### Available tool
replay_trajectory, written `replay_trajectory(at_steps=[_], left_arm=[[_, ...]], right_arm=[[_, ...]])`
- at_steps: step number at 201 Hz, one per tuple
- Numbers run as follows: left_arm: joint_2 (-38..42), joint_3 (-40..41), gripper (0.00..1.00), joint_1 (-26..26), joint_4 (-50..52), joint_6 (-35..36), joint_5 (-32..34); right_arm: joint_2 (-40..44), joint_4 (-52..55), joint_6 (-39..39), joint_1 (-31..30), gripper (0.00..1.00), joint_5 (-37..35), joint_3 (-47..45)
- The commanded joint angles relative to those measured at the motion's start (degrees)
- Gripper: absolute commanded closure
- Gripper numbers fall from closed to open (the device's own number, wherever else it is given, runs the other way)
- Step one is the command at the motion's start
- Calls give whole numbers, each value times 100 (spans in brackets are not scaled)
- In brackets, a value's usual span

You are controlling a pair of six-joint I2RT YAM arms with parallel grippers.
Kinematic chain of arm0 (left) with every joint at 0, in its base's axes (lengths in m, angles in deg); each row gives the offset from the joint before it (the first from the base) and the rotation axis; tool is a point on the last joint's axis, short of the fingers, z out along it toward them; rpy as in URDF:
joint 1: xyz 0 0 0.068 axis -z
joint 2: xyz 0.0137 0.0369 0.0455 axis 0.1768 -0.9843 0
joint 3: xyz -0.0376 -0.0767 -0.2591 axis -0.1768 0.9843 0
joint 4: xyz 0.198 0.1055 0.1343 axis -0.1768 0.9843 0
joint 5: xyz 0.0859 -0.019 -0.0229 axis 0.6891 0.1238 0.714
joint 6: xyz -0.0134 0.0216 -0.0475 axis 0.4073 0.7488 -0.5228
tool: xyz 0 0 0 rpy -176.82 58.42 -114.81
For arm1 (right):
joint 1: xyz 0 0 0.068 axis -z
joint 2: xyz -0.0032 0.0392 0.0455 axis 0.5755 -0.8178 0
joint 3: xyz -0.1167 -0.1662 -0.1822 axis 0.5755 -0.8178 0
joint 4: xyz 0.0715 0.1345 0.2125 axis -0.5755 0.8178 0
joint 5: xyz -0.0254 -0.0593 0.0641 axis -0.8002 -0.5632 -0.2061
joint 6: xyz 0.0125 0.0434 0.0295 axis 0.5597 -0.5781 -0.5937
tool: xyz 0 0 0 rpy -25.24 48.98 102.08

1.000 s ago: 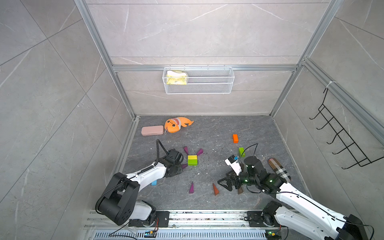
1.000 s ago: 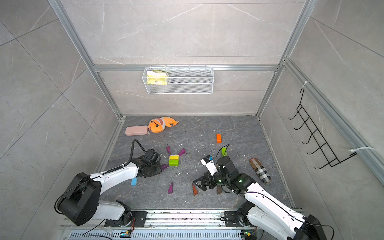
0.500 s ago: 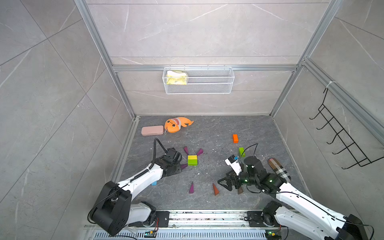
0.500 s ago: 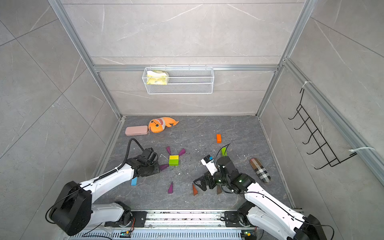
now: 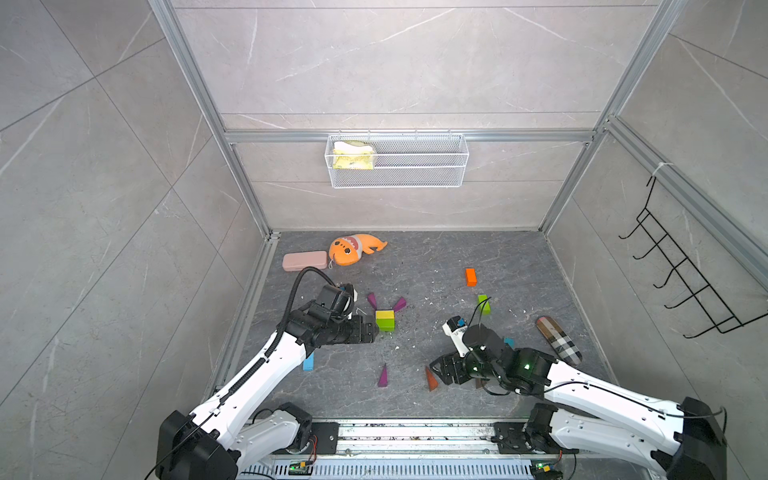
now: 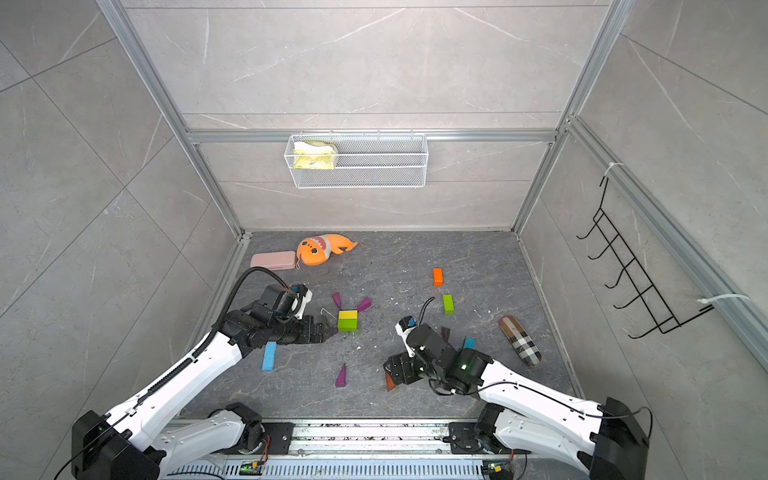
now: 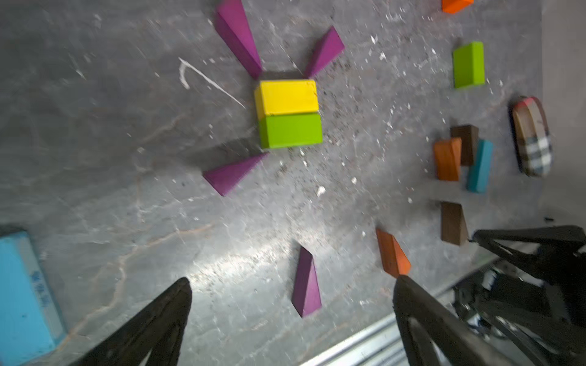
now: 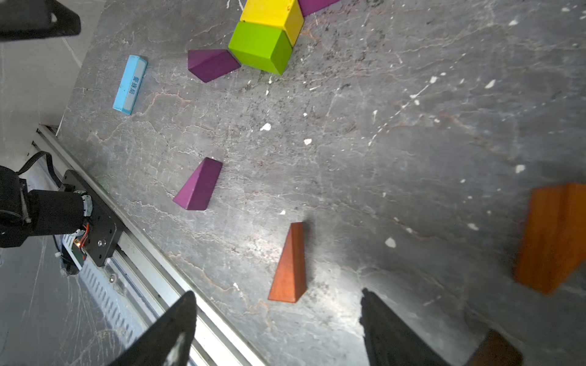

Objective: Assemble a small pinwheel with building blocks
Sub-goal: Pick up the building block from the center of the board.

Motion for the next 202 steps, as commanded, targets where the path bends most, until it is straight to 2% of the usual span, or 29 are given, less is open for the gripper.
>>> replay_trajectory(at_steps=[1, 31, 58, 82, 99, 111, 144, 202], left_arm=[[838, -28, 0, -15, 341, -405, -507], [1770, -495, 0, -16, 1149, -363, -384], [2425, -773, 0, -17, 1833, -614, -26], [2733, -1061, 0, -16, 2378, -812, 467], [2940, -1254, 0, -16, 2776, -1053, 1196], [3063, -1306, 0, -16, 2897, -1075, 1410], [3146, -1176, 0, -16, 2701, -1040, 1262], [3025, -1174, 0, -16, 2570, -869, 1372]], right_arm=[[-604, 471, -1021, -851, 21, -1414, 624], [-2232, 1263, -2166, -2016, 24, -2178, 2008], [-3163, 478, -3147, -2418, 27, -2111, 2323], [-3950, 507, -3465, -2435, 28, -2018, 2846], [-4154, 464, -3495, -2420, 30, -2053, 3023], [-4258, 548, -3453, -2338, 32, -2056, 3158], [-4484, 544, -3364, -2058, 42, -1888, 3336], [-4884, 907, -3456, -1924, 43, -1813, 3601]])
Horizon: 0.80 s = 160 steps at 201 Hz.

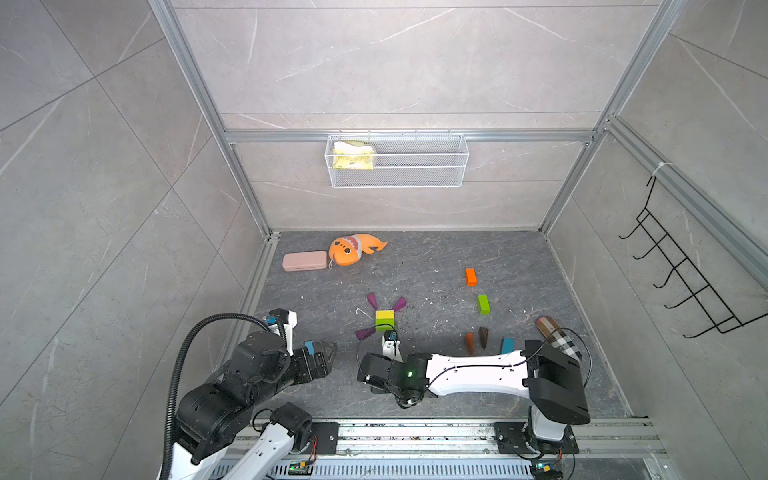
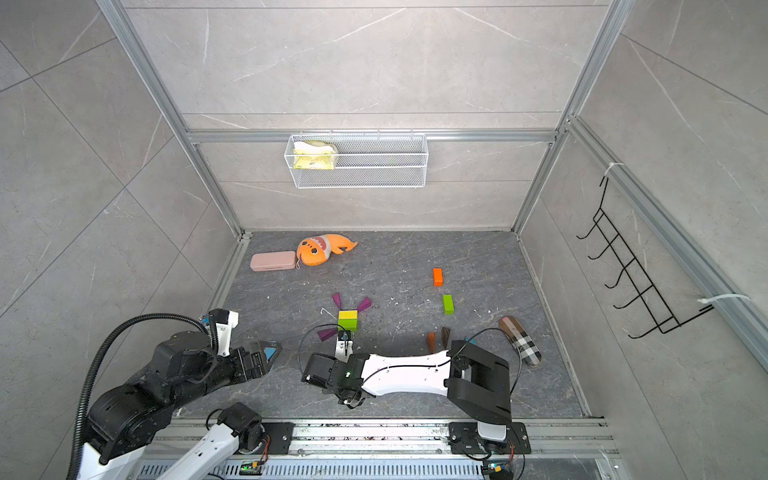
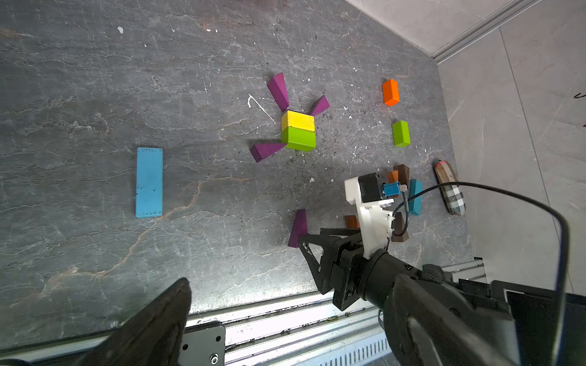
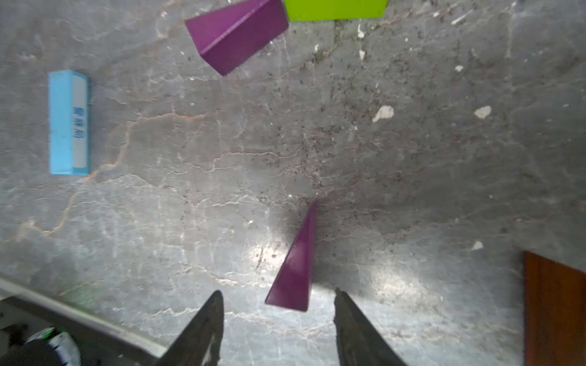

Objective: Assemble a small pinwheel with building blocks
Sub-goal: Pick up the building block from the center of the board.

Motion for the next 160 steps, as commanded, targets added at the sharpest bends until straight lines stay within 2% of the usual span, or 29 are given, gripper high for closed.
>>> replay_trajectory(at_steps=[1, 78, 160], left_arm=[[-46, -70, 0, -16, -80, 89, 148], [32, 152, 0, -16, -240, 171, 143], [91, 234, 0, -16, -319, 240, 146]], right_arm=[[-178, 325, -125, 46, 43, 26, 146], [-655, 322, -90, 128, 52, 221, 448], [-622, 651, -272, 115, 64, 341, 430]])
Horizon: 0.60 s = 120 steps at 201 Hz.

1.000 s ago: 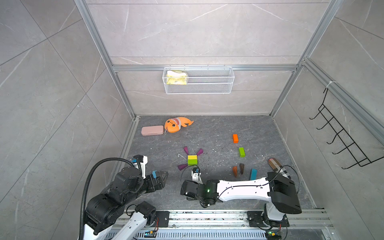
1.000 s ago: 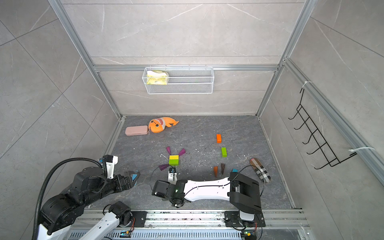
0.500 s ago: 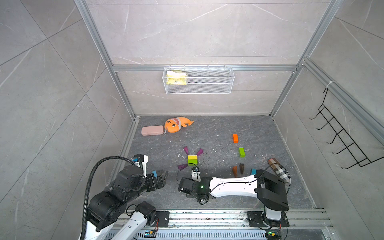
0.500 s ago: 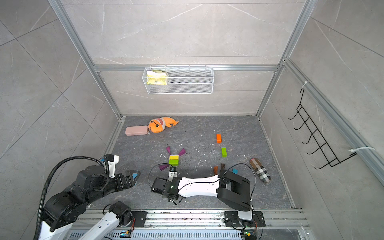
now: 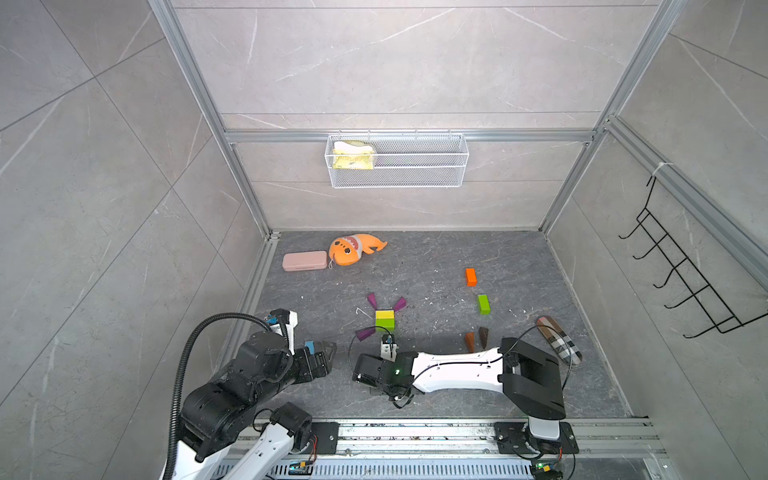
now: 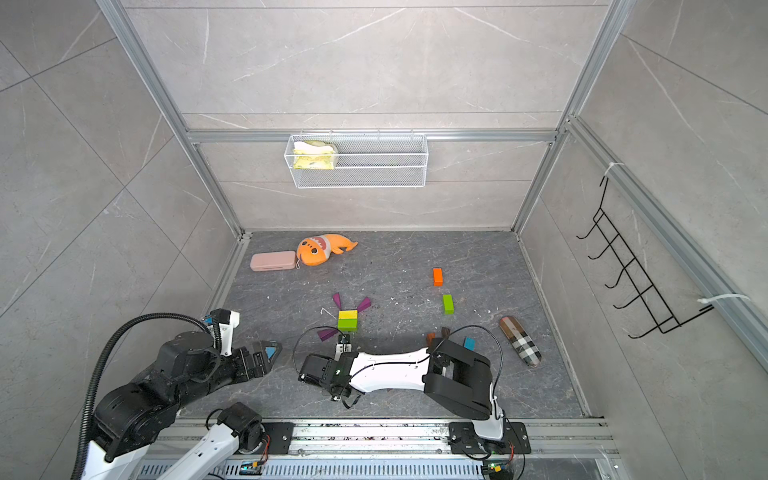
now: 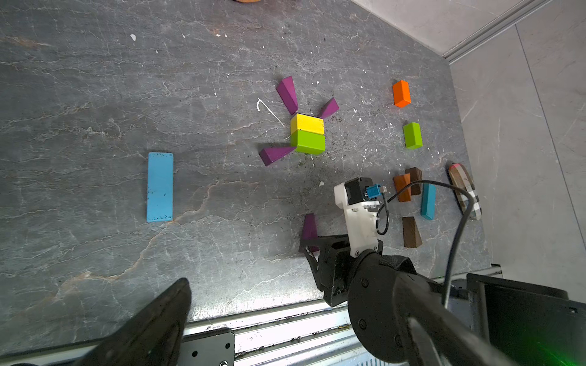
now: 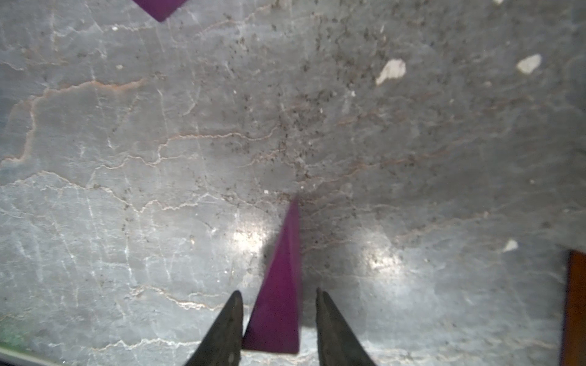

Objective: Assemble a small pinwheel with building blocks
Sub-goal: Pick up the building block from the center of the board.

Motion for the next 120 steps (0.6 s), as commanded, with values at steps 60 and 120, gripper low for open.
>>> replay_trajectory(at_steps=[60, 120], left_arm=[[3, 139, 0, -16, -296, 153, -50], [-112, 187, 0, -16, -319, 454, 126]], right_arm=[[-62, 346, 29, 29, 75, 28, 138], [543, 428, 586, 74, 81, -276, -327]])
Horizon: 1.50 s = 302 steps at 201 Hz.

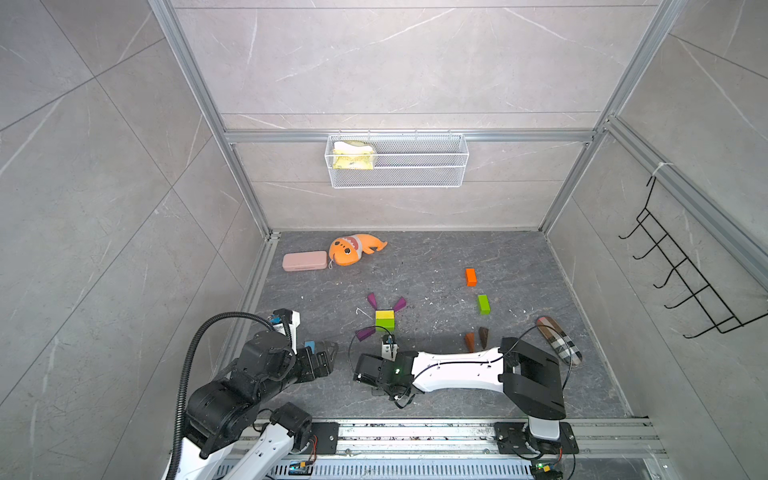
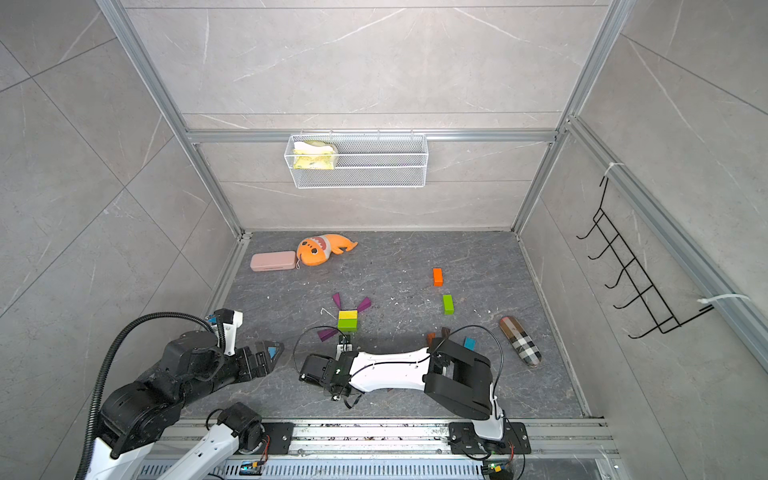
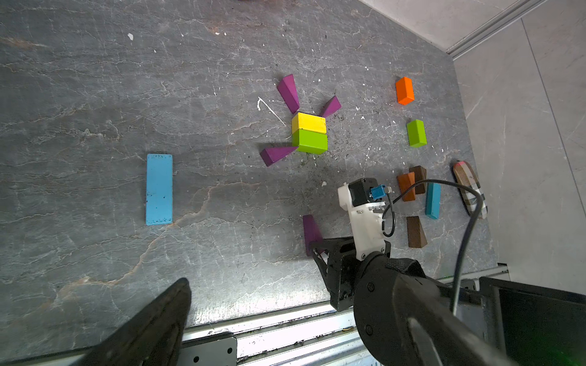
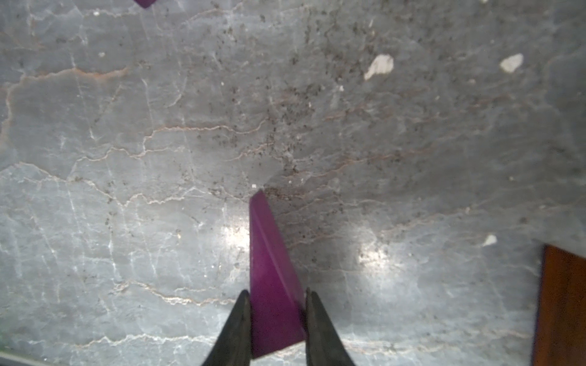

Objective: Assemble a small pinwheel with building blocks
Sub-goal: Pick up the building block from the center of the board, then assemble the building block at the center of the board.

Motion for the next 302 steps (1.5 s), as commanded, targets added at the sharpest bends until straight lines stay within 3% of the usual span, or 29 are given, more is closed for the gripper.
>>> replay_trajectory(at_steps=[1, 39, 70, 88, 135, 177, 206, 257, 302], left_arm=[[-118, 10, 0, -16, -206, 350, 110], [-720, 308, 0, -16, -1094, 639, -681], [-1722, 364, 0, -32, -2475, 655, -2220], [-2435, 105, 0, -107, -2667, 1015, -2344], [-3847, -239, 0, -1240, -3260, 1407, -3555], [-4302, -173, 0, -1532, -3437, 2023, -3328], [-4402, -136, 0, -1615, -3480, 2253, -3724], [-4501, -22, 0, -1667, -2710, 2808, -2912], [-4523, -36, 0, -1920, -2749, 2751, -2928]], right_arm=[[521, 273, 378, 61, 81, -319, -329], [1285, 391, 1548, 266, 83, -470, -581], [1714, 682, 2625, 633, 83, -573, -636], [1922, 620, 3342, 1047, 84, -371, -749], [2074, 306, 5419, 1860, 83, 536, -764], [1777, 363, 6679, 2332, 84, 970, -465], [1425, 356, 7161, 2518, 84, 1211, -324], [868, 10, 7385, 2794, 83, 1640, -113], [428, 66, 7460, 2870, 83, 1801, 203]])
